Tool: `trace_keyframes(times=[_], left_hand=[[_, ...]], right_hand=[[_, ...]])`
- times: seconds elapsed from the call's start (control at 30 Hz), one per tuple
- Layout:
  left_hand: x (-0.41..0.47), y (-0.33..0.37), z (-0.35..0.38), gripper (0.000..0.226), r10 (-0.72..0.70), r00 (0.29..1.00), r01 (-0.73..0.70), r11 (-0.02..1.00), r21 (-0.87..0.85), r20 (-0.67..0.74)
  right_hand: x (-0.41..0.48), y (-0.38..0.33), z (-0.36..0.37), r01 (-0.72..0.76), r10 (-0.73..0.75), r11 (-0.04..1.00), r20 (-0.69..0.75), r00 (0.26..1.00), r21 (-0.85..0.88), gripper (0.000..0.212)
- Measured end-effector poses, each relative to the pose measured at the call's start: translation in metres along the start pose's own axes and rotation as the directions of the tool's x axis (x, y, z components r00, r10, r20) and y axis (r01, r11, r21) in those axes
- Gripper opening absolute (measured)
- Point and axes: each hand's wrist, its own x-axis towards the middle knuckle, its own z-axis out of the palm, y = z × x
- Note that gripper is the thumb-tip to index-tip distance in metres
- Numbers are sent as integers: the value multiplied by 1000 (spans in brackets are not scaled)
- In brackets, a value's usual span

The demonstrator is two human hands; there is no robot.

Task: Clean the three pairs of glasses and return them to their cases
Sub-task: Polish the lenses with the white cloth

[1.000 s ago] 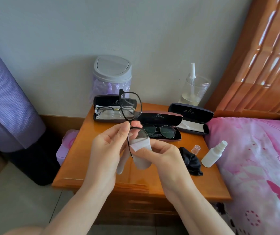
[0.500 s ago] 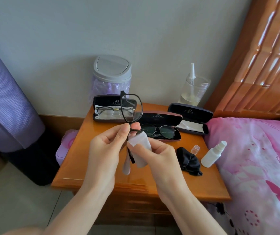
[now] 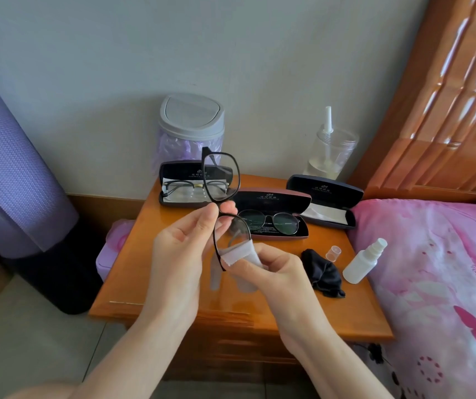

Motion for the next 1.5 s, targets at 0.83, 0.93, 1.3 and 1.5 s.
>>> trace_keyframes(times=[0.83,0.93,1.3,1.5], left_hand=[[0,2,3,23,34,995,-44,994,100,95],[-2,1,3,22,50,995,-60,991,116,87],[-1,4,4,26,15,993,-26,996,85,119],[1,3,3,29,-16,996,11,998,60,89]], right_hand=[[16,-2,9,-54,86,967,-119,989,247,31],[16,-1,10,-61,90,967,-108,990,248,30],[13,-6,10,-33,63,968,-116,991,248,32],[12,-6,8,-2,30,971,-113,993,240,30]])
